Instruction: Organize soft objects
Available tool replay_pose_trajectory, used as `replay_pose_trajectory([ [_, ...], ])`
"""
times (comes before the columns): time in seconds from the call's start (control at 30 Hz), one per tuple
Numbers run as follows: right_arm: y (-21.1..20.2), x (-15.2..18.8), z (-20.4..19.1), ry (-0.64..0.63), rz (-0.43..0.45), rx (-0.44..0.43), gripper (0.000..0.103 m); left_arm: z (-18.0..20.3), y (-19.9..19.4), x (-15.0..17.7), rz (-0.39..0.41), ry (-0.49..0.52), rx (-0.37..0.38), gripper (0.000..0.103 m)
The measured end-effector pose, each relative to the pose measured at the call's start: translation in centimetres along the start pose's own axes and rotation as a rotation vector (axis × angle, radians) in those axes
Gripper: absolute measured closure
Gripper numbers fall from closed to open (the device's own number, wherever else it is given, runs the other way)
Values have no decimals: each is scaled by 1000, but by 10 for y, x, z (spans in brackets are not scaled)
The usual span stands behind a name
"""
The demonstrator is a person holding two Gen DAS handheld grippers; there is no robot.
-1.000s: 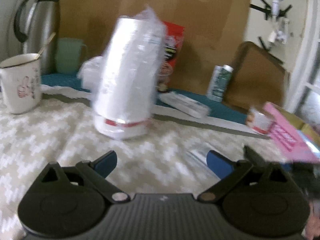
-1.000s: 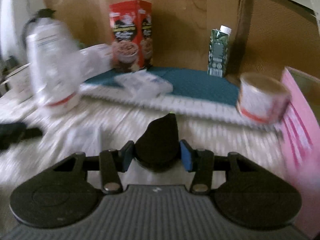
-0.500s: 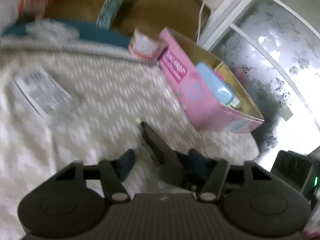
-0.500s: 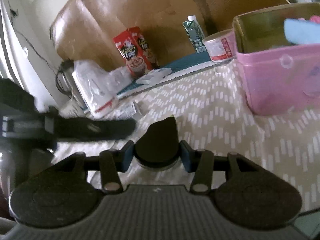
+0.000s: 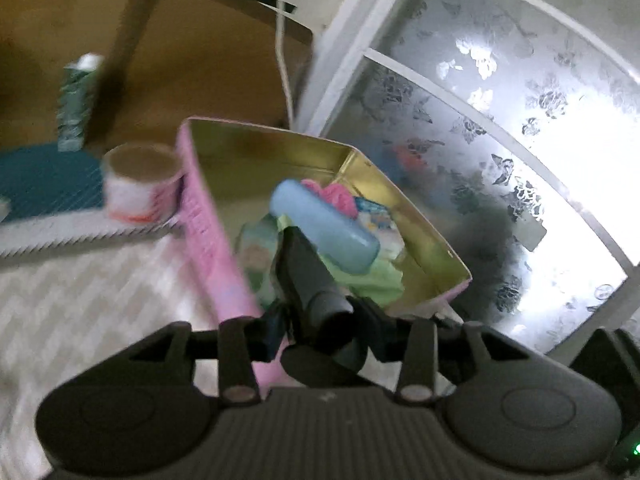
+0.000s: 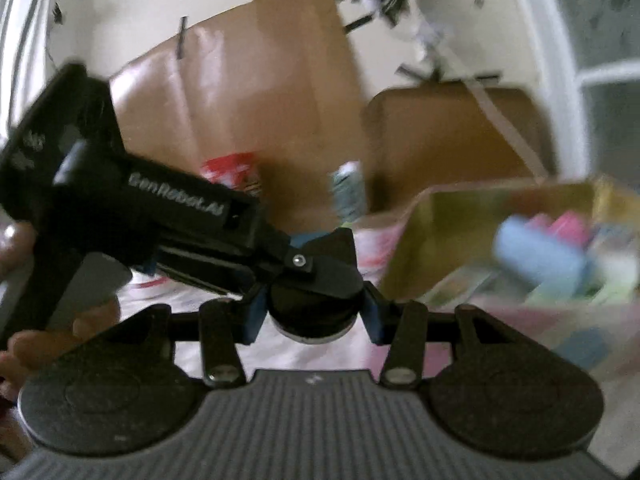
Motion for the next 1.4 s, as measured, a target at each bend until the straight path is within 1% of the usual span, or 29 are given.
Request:
replay_pose_trajectory([
  [0.03, 3, -4, 10, -14, -6, 27, 51, 3, 12, -6, -12, 1, -3, 64],
  [0.13, 16, -13, 41, -8, -58, 90, 51, 11, 46, -17, -40, 5, -25, 58],
  [0.17, 20, -15, 54, 0, -81, 103, 51, 12, 55, -21, -41, 7, -40, 49],
  [0.2, 25, -18, 63, 5, -99, 119, 51, 12, 64, -24, -37, 9, -59, 42],
  [0.27, 34, -20, 80, -6, -116, 180, 51, 12, 79, -27, -42, 11, -90, 42],
  [0.3, 42, -20, 88, -22, -140, 216, 50, 11, 84, -27, -49, 8, -102, 41],
  [0.33, 46, -18, 96, -34, -152, 245, 50, 11, 87, -28, -37, 18, -125, 41],
  [0.37, 47, -16, 102, -44, -145, 281, 50, 12, 86, -28, -27, 25, -130, 41],
  [0.4, 48, -14, 107, -56, -135, 318, 49, 13, 84, -27, -20, 23, -121, 41],
  [0.47, 37, -12, 113, -29, -109, 316, 49, 13, 75, -26, -2, 22, -109, 41],
  [0.6, 13, -6, 111, 58, -28, 312, 49, 9, 40, -18, 64, 36, -124, 41],
  [0.7, -7, -8, 104, 137, 43, 289, 49, 4, 9, -7, 104, 59, -149, 39],
  [0.8, -18, -15, 82, 194, 89, 237, 49, -10, -25, 15, 132, 83, -197, 37],
  [0.9, -19, -24, 54, 178, 103, 151, 49, -33, -58, 41, 150, 68, -256, 37],
  [1.0, -15, -26, 18, 138, 86, 63, 49, -66, -88, 66, 156, 13, -328, 37],
  [1.07, -4, -22, -8, 109, 49, -3, 49, -92, -108, 80, 156, -30, -387, 37],
  [1.13, 13, -11, -36, 71, -10, -70, 49, -120, -128, 91, 165, -76, -454, 37],
  [1.23, 44, 5, -69, 17, -117, -135, 49, -162, -150, 100, 169, -139, -569, 37],
  [1.27, 55, 9, -77, 3, -153, -157, 49, -175, -155, 103, 172, -156, -596, 37],
  [1.33, 80, 15, -92, -27, -202, -181, 48, -202, -165, 108, 177, -193, -660, 37],
  [1.37, 96, 16, -99, -47, -219, -184, 45, -213, -169, 111, 178, -209, -683, 37],
  [1.4, 111, 15, -106, -62, -231, -184, 37, -222, -172, 114, 178, -225, -702, 37],
])
Point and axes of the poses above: each gripper's, at about its wrist camera, not at the fingertips, and y roughly the way its jaws point, z to its right, x to its underside, the point moved 5 cm from there along y, roughly the way its jaws point, and after that the axes turned 3 degrees about y, right-handed, at the moved point
